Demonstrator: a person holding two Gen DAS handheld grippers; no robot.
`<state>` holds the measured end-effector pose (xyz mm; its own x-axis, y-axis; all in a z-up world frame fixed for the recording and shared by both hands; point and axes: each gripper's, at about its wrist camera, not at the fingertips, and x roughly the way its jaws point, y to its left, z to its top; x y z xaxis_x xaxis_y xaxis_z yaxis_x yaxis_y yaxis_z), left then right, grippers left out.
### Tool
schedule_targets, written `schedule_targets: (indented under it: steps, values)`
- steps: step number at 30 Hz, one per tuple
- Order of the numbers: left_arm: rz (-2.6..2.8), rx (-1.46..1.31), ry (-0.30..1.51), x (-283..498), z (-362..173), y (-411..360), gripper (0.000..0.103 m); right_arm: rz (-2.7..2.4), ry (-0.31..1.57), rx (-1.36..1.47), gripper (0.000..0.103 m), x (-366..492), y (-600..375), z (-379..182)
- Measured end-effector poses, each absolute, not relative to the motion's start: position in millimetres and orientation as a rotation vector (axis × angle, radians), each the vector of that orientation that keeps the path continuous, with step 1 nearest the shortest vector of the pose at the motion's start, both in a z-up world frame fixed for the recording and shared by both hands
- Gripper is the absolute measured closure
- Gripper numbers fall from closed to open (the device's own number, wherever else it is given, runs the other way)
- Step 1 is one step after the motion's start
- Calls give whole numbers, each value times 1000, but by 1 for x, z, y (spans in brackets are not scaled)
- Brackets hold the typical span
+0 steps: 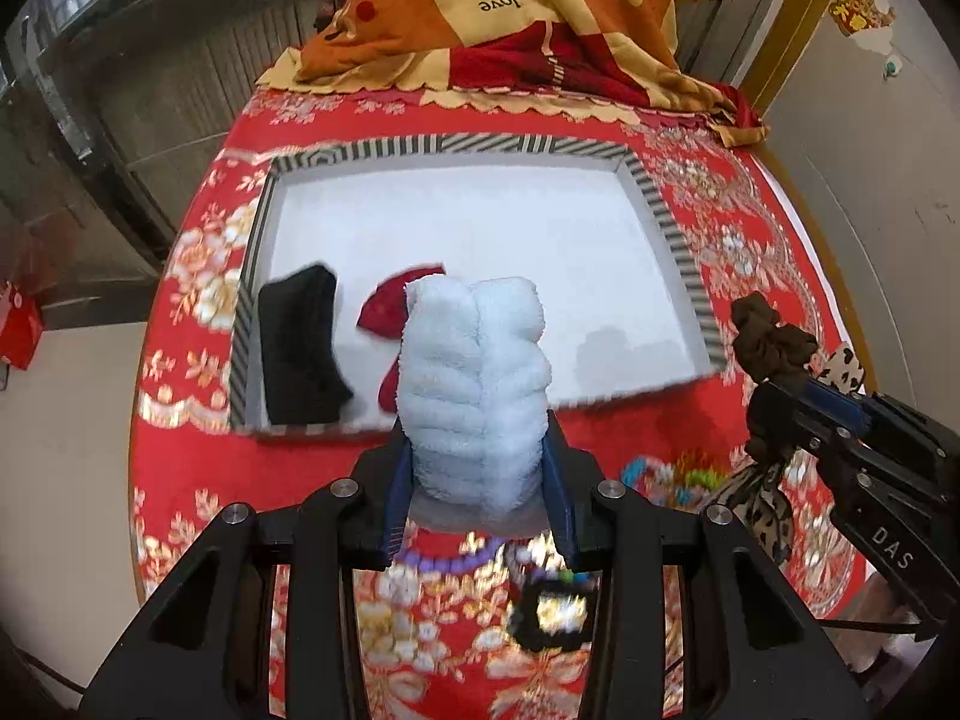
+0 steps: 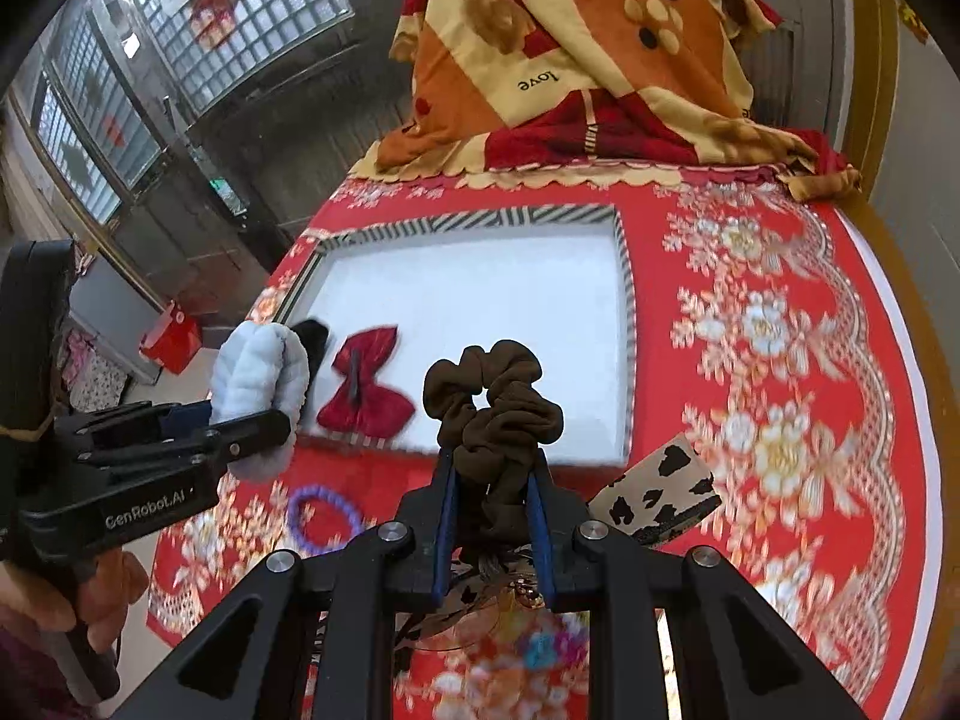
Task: Organize jewelry
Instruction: 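Carry both scrunchies into the tray and open the right tool beside the red bow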
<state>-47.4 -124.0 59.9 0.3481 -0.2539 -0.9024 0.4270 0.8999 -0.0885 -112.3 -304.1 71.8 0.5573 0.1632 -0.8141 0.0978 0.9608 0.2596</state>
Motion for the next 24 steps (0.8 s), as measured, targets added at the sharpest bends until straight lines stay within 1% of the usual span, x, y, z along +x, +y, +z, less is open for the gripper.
schedule_targets:
  steps: [5,15,24]
  values:
    - [-446,169,1152,-19,56,-142,66,36,995,296,83,-77,-314,68]
    - [-437,172,1244,20,18,-179,66,20,1046,297,83,-15,-333,35]
    - [-419,193,1307,29,-13,-192,66,23,1142,324,82,-2,-340,-10]
